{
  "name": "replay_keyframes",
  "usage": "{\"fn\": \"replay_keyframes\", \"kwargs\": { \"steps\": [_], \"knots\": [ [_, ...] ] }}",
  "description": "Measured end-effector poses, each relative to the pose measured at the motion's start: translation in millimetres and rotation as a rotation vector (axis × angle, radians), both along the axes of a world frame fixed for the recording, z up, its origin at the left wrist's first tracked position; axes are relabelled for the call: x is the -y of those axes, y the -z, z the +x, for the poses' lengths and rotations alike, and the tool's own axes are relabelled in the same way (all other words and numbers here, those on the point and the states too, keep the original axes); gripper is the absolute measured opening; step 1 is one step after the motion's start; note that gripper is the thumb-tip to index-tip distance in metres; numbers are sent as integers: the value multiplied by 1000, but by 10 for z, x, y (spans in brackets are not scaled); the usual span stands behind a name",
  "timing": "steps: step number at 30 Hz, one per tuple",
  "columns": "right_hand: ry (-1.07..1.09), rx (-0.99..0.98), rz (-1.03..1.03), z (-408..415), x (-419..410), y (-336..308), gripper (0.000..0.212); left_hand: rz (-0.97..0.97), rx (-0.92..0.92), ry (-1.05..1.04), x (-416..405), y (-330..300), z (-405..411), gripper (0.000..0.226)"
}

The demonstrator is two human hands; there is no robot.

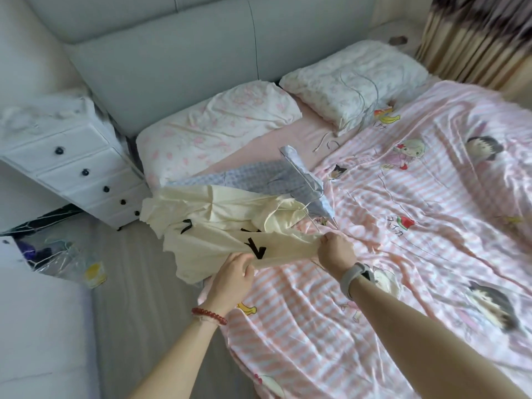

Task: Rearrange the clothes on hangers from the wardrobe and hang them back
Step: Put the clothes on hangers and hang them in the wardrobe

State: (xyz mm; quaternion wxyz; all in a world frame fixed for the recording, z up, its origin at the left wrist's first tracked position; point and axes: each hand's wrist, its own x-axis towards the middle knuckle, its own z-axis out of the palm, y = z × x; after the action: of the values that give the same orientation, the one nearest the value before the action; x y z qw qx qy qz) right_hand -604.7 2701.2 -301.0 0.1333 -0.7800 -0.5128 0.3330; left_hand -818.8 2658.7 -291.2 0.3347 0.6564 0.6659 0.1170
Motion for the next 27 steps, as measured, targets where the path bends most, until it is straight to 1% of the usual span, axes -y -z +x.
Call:
{"fn": "replay_keyframes", "kwargs": {
  "steps": [2,5,8,11,13,14,16,18,20,22,24,25,27],
  "knots": [
    [51,32,1,6,101,-12,26,-23,-3,0,94,2,53,34],
    [119,17,53,63,83,24,25,-9,-2,4,91,35,103,35],
    [101,135,134,112,-28,35,23,7,27,-11,9,97,128,36],
    [-42,200,277,147,-153,22,22,67,54,-43,-181,115,118,39],
    [-165,191,439,172,-183,-16,30,157,48,-85,-370,79,71,43],
    [-221,185,512,184,-170,-31,30,195,38,-98,-470,44,38,45],
    [-336,202,626,196,-93,-42,23,232,19,-101,-659,-47,-48,49],
    [-428,211,689,209,9,-59,21,240,-13,-95,-829,-144,-144,53],
    [-501,215,736,228,105,-118,20,224,-114,-77,-962,-213,-242,54],
    [-556,226,797,257,180,-193,16,142,-257,-27,-1047,-256,-322,49],
    [-582,242,831,323,237,-258,15,69,-327,23,-1040,-249,-374,38],
    [-584,261,826,370,265,-283,16,71,-327,45,-993,-238,-393,32],
    [-549,314,775,500,340,-274,18,112,-265,73,-802,-245,-390,25]
  ]
}}
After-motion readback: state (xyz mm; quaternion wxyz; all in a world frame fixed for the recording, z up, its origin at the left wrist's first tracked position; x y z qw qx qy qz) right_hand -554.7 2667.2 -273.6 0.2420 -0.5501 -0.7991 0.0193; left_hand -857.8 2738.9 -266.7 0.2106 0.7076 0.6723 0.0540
